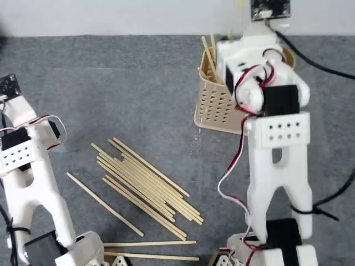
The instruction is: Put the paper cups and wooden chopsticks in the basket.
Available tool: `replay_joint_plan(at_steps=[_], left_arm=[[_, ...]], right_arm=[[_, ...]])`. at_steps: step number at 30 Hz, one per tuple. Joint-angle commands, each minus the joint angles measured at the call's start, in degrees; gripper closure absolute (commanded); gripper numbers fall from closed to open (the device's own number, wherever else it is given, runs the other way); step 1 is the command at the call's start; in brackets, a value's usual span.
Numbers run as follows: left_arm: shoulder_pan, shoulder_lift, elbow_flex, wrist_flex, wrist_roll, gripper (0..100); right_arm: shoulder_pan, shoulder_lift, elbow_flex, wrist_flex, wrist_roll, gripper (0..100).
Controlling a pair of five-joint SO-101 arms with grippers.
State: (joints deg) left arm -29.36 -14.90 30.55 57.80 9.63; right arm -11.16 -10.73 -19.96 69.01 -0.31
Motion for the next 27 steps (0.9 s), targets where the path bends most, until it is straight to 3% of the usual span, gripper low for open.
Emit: replay_joint_plan(at_steps=[1, 7, 12, 17, 22, 27], left_arm=[[0.4, -3.2, -1.9, 3.0, -3.1, 94], [1.8, -3.2, -5.8, 10.8, -7.7, 94], [1.0, -3.3, -7.0, 14.9, -9.7, 94], [-3.8, -3.3, -7.0, 14.9, -9.8, 94], [-7.3, -3.2, -6.5, 15.0, -10.0, 94], [-9.0, -2.9, -6.5, 14.9, -10.0, 94]], right_arm=[[-2.5, -4.0, -3.3, 10.7, -0.1, 87.2], [-8.0, -3.7, -3.0, 26.4, -0.1, 87.3], [-16.4, -3.8, 5.5, 28.3, -0.1, 86.9], [-23.4, -3.7, 22.6, 14.6, 0.6, 86.9], [-29.4, -3.3, 39.6, -4.4, 6.2, 86.8], [-32.2, 4.8, 40.7, -9.9, 6.4, 82.0]])
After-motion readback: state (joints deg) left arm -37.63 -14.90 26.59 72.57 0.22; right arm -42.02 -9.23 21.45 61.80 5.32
